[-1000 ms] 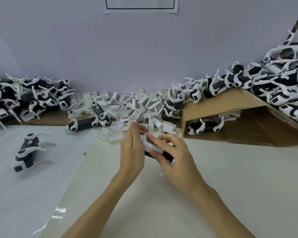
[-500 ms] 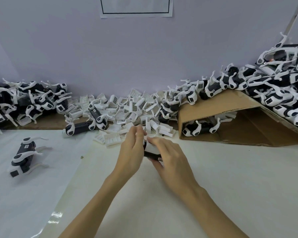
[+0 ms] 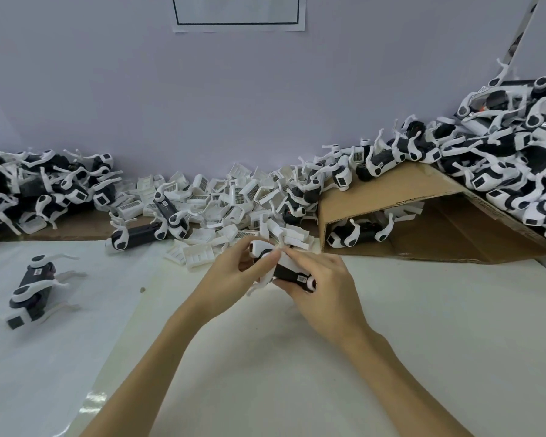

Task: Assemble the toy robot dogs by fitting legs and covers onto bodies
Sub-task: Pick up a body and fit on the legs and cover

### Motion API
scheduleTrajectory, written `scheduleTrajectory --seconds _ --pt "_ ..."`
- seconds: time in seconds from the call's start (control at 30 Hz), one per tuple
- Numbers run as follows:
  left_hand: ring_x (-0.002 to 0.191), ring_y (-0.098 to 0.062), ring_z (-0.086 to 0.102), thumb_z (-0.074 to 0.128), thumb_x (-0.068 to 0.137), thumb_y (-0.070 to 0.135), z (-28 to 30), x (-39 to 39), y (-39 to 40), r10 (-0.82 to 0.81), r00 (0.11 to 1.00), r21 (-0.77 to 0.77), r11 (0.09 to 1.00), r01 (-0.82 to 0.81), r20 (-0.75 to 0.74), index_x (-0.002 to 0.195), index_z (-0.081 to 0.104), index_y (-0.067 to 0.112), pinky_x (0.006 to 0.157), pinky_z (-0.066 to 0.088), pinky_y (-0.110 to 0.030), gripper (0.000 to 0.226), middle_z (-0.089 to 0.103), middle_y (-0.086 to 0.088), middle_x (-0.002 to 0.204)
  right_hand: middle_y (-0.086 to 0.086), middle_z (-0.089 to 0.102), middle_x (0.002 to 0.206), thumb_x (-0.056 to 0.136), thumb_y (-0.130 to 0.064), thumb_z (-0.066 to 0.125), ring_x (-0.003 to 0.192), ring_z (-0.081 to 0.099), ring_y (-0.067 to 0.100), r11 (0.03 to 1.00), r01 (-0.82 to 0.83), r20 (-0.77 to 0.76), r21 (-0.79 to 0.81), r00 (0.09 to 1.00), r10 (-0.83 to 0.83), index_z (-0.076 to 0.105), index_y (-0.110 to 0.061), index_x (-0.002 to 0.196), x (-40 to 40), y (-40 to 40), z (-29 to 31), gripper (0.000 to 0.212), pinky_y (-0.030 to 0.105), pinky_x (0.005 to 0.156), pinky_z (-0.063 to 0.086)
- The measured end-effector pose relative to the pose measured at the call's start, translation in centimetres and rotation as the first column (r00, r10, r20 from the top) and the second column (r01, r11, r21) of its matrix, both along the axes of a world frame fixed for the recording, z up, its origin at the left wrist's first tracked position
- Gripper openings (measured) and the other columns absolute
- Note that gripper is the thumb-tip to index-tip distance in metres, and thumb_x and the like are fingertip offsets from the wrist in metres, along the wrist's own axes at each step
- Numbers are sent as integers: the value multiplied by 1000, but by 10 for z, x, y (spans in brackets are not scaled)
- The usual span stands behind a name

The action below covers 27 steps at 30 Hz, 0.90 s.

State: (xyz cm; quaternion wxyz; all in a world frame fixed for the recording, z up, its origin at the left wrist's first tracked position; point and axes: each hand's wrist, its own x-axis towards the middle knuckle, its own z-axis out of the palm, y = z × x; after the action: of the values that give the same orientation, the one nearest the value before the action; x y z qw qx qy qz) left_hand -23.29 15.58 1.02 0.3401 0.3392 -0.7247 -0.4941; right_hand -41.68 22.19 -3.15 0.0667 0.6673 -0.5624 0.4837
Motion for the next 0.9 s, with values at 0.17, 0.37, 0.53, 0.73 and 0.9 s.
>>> scheduleTrajectory --seconds 0.17,0.37,0.53,0.73,0.9 --pt "104 -26 74 62 97 50 1 2 0 -26 999 1 1000 26 -40 123 68 15 97 58 -42 44 78 -8 107 -18 60 135 94 -39 75 128 53 2 981 -134 107 143 987 119 55 -33 145 7 1 -2 55 30 106 48" --pt "121 -3 62 65 95 55 -2 9 -2 -119 991 -71 990 123 60 143 56 42 103 47 -26 50 63 16 139 -17 61 137 94 -35 77 129 56 8 959 -140 109 247 987 116 49 -39 150 -1 3 0 63 35 104 51" --pt "108 -9 65 67 91 69 -8 -6 7 81 996 -212 975 -69 49 125 61 40 91 58 -41 45 71 16 114 -6 64 122 83 -14 87 115 57 22 998 44 -113 37 993 -39 62 -23 139 -4 1 3 62 42 99 51" --pt "127 -7 59 74 100 34 -9 4 -3 1 997 -269 963 22 83 139 55 38 106 47 -30 44 64 22 134 -29 45 133 98 -49 64 132 42 1 954 -131 5 271 991 135 44 -32 152 -14 7 9 60 22 109 40" --pt "144 7 40 76 99 32 -16 12 -8 -9 965 -458 879 133 263 144 56 29 131 15 -49 49 59 26 138 -17 62 110 100 -41 68 111 54 9 958 -43 -163 283 982 93 68 -21 124 -22 5 7 31 32 107 32"
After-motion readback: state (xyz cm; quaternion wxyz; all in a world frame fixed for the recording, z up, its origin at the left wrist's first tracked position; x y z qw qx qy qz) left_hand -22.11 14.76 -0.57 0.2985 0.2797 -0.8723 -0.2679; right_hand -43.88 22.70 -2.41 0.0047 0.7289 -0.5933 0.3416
